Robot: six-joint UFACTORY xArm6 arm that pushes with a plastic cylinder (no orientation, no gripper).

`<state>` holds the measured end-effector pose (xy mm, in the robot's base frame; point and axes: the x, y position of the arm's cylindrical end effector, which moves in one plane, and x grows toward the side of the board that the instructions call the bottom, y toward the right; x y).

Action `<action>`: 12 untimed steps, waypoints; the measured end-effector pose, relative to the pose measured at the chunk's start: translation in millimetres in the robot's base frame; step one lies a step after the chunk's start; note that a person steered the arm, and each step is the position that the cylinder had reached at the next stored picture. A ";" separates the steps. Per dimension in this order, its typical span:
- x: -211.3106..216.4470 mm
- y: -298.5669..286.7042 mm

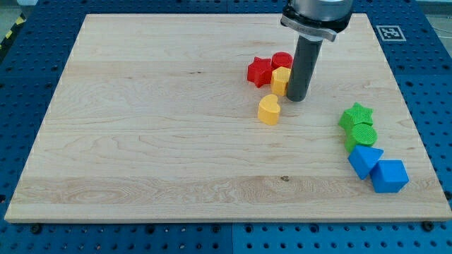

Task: Move the yellow heart diagonally bottom left to the yellow hexagon

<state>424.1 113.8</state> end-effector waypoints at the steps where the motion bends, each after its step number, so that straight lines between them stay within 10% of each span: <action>1: 34.5 5.4; 4: 89.9 -2.5; 12: 52.2 -27.2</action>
